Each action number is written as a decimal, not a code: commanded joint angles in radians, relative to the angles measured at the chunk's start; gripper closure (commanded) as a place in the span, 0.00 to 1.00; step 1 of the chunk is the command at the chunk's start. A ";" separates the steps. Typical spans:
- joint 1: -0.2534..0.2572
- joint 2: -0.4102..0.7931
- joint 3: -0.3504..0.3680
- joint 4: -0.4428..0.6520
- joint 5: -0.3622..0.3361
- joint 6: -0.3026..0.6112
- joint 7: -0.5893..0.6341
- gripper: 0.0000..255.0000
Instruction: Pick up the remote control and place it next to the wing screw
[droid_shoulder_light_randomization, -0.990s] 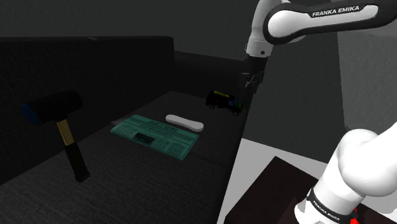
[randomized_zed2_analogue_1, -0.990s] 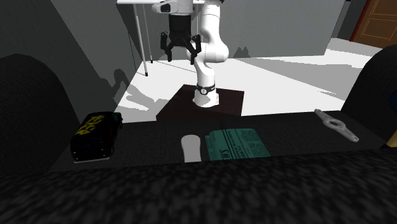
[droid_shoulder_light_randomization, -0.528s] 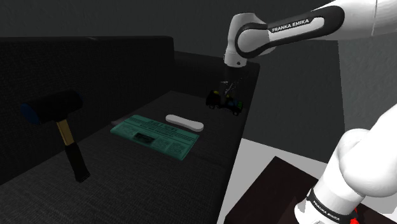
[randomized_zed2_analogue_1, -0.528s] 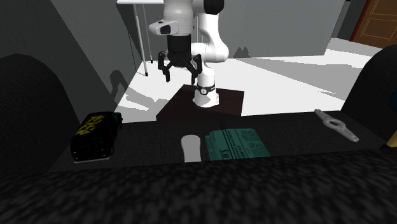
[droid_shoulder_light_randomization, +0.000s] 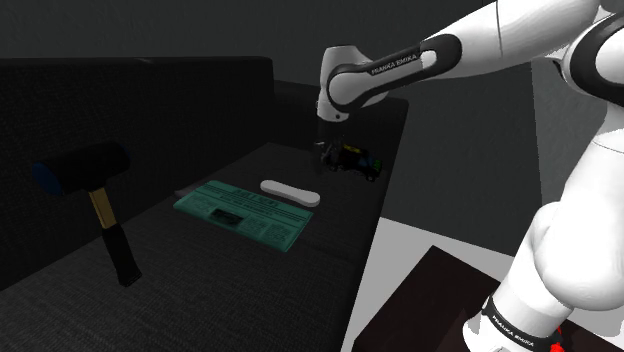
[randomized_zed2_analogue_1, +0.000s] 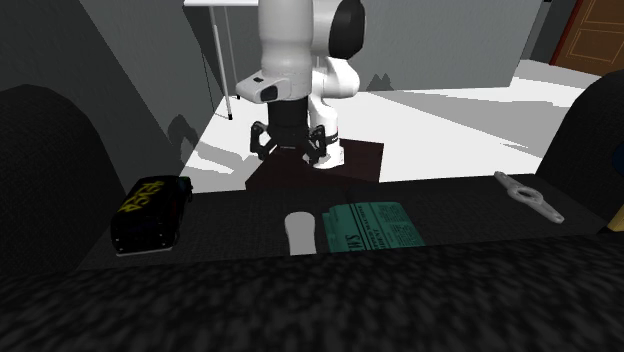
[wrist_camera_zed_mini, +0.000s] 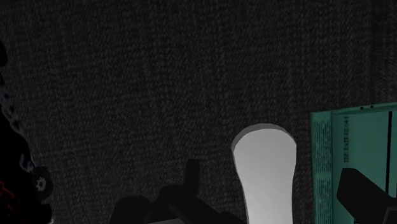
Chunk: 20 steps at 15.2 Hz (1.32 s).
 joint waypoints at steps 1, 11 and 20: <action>0.005 0.071 0.005 0.053 0.001 0.018 -0.021 0.00; 0.035 0.390 0.040 0.335 -0.007 0.054 -0.080 0.00; 0.034 0.429 0.039 0.302 -0.009 0.126 -0.079 0.00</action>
